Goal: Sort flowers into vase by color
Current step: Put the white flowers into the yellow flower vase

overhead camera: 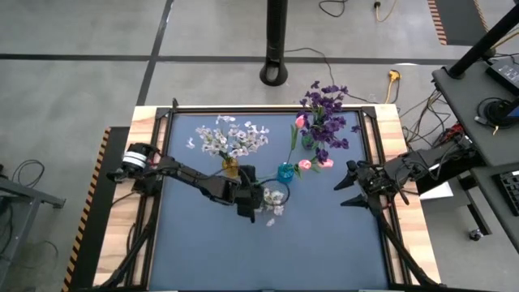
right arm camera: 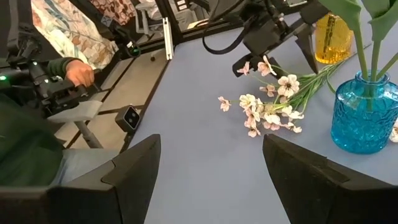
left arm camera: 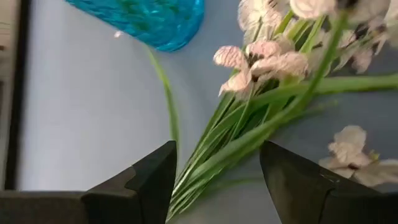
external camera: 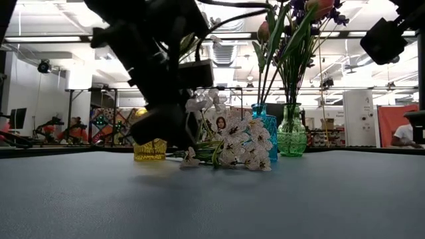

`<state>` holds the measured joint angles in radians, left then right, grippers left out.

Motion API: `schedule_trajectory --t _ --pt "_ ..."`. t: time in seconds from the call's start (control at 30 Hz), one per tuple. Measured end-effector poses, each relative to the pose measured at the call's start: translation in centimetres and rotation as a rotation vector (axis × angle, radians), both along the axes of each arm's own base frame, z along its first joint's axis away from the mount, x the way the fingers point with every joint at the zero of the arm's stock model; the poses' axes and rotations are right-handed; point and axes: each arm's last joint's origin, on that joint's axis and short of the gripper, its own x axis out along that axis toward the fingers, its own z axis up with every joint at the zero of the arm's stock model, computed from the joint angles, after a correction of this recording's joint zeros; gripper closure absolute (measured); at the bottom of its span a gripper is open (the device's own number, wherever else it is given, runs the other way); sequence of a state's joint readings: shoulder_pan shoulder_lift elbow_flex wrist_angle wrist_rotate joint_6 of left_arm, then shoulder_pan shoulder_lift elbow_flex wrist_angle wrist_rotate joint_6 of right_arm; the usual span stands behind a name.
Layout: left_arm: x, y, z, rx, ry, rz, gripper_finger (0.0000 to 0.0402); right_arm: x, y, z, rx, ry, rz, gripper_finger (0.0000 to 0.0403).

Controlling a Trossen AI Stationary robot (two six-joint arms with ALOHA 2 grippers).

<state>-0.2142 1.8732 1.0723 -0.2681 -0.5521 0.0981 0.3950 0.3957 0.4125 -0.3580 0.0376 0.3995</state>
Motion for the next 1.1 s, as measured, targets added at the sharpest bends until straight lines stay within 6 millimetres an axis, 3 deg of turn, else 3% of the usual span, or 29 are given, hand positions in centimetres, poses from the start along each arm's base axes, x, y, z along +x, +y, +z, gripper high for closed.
schedule_trajectory --t 0.27,0.47,0.63,0.93,1.1 --pt "0.4 1.7 -0.1 -0.045 0.011 -0.020 0.0188 0.0 0.0 0.0 -0.002 -0.004 0.001 0.0129" --pt "0.8 2.3 -1.4 -0.129 0.042 -0.046 0.0197 0.0 0.0 0.0 -0.011 -0.008 0.004 0.0129" --pt "1.0 2.1 -2.1 -0.128 0.056 -0.049 0.0246 0.0 0.0 0.0 -0.011 -0.008 0.004 0.0129" --pt "0.6 1.3 -0.8 -0.158 0.027 -0.059 0.0385 0.0 0.0 0.0 0.029 0.007 -0.001 0.0129" --pt "0.4 -0.1 -0.1 -0.186 -0.006 -0.084 0.0389 -0.1 0.4 0.0 0.082 0.027 0.017 0.0129"
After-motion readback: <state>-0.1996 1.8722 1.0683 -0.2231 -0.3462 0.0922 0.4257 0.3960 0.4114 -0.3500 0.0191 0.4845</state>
